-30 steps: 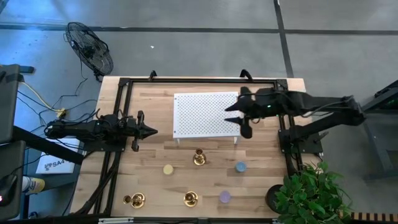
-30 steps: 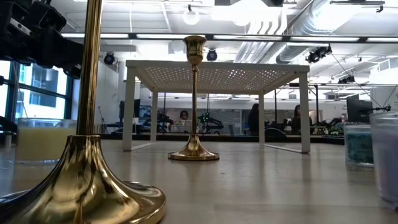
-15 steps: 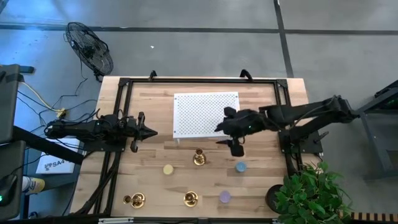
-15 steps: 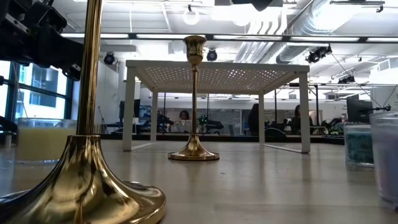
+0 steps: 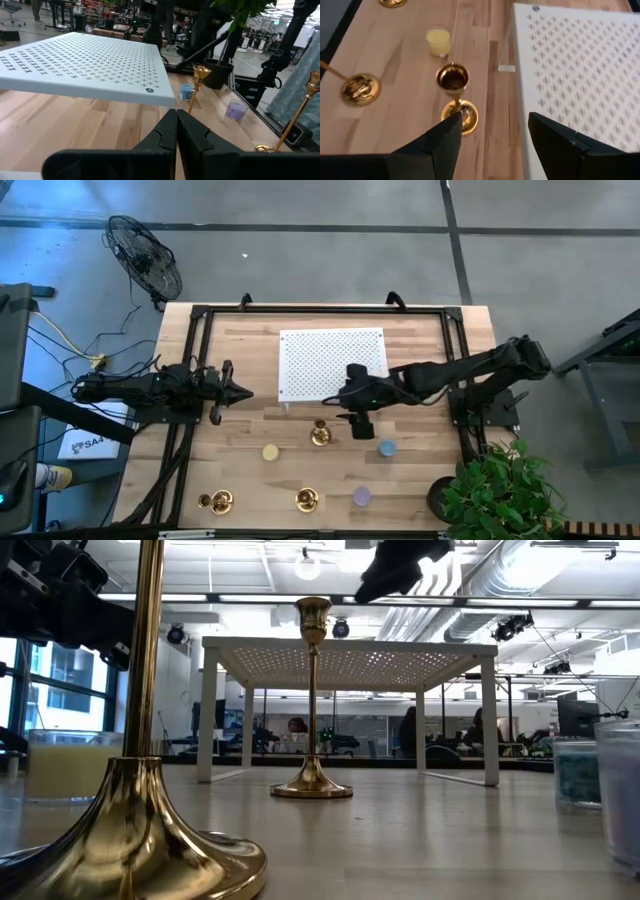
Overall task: Pick & Place candle stick holders
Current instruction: Put the top yellow candle holder on the shelf
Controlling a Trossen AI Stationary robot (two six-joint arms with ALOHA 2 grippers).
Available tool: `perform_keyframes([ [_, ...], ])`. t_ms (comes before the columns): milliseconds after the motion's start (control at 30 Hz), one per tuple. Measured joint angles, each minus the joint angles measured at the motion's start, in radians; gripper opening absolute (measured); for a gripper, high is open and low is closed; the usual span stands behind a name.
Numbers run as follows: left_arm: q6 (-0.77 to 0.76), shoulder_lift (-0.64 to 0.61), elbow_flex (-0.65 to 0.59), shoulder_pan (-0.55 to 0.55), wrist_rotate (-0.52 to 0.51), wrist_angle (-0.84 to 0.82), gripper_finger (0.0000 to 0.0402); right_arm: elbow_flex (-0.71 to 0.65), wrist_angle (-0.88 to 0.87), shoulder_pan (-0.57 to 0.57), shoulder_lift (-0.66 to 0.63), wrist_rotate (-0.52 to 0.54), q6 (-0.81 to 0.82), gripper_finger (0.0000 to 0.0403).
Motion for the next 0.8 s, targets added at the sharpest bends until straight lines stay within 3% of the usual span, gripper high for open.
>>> perform_keyframes([
  [600,-0.011,0.000,0.000,0.000,-0.013,-0.003,0.0003,0.000,0.133,0.014,0.055,-0.106,0.032,0.0224],
  [800,-0.025,0.006,0.000,0.000,-0.016,-0.003,0.0003,0.000,0.133,0.014,0.100,-0.031,0.032,0.0226],
])
